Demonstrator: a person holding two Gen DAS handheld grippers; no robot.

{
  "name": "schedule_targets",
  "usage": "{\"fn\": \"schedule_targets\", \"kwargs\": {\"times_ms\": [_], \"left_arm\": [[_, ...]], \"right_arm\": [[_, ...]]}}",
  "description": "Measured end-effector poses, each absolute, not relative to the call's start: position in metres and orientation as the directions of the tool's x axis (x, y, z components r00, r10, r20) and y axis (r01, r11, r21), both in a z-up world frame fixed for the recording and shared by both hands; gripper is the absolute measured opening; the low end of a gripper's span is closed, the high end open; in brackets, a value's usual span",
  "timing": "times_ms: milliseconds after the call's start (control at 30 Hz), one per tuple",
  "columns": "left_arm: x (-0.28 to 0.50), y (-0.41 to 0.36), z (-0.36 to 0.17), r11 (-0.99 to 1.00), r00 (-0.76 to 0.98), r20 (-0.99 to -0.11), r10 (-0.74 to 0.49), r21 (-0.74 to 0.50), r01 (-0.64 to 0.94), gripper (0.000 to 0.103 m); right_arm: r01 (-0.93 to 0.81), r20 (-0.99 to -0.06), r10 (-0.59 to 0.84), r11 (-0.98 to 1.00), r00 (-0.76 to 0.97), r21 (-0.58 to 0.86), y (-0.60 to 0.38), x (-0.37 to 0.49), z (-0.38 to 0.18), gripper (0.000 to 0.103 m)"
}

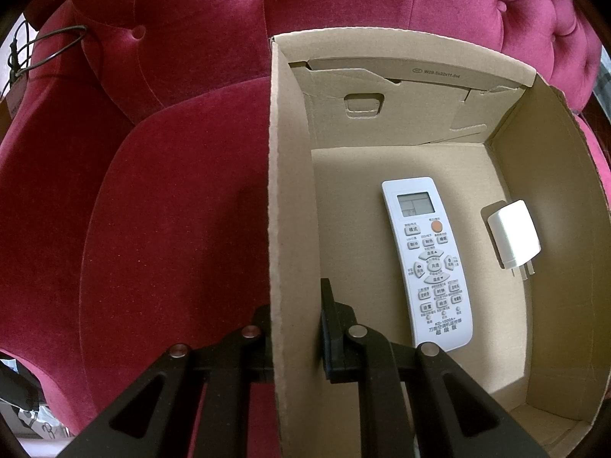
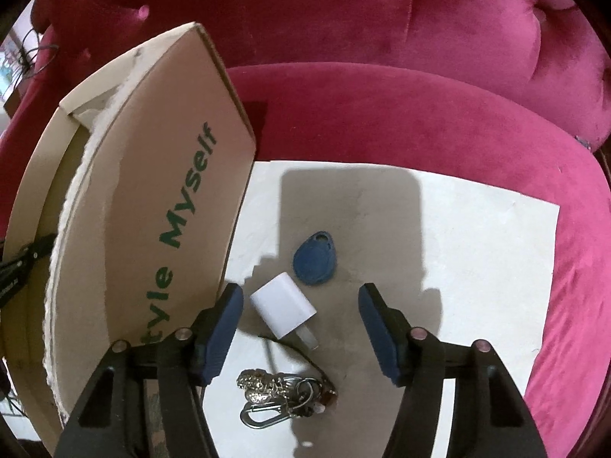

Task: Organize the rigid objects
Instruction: 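Grasp the small white USB charger with the right gripper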

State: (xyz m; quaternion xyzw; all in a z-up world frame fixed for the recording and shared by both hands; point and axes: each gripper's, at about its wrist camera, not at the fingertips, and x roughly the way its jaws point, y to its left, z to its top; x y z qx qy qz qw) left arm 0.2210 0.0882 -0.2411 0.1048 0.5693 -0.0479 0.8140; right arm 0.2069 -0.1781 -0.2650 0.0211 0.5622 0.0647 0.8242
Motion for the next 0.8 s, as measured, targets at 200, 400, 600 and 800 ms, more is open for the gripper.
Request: {"fn": "schedule_targets", "kwargs": {"times_ms": [200,400,600,800], "left_arm": [[0.221,0.088,-0.241,0.974,0.347,-0.937,0.04,0.115,0.197,0.014],[0.221,0.088,-0.241,0.973,0.348,-0.937,0.04,0.115,0.199,0.014],[0.221,0.088,-0.241,0.973,0.347,-0.937,0.039,0.114,0.198,0.014],[0.221,0.089,-0.242,0.974,0.347,-0.937,0.039,0.113,0.198,0.014]], "right_arm": [[-0.124,-0.932,0.133,0.988,0.337,0.097,-0.179,0.204,-0.27,0.062],[-0.135,-0.932,0.135,0.986,0.335,0.095,-0.182,0.211,-0.276,0.055],[-0.146,-0.93,0.144,0.984,0.339,0.099,-0.177,0.215,-0.28,0.039],[-0.136,-0.935,0.112,0.988,0.336,0.069,-0.173,0.212,-0.279,0.039]]}}
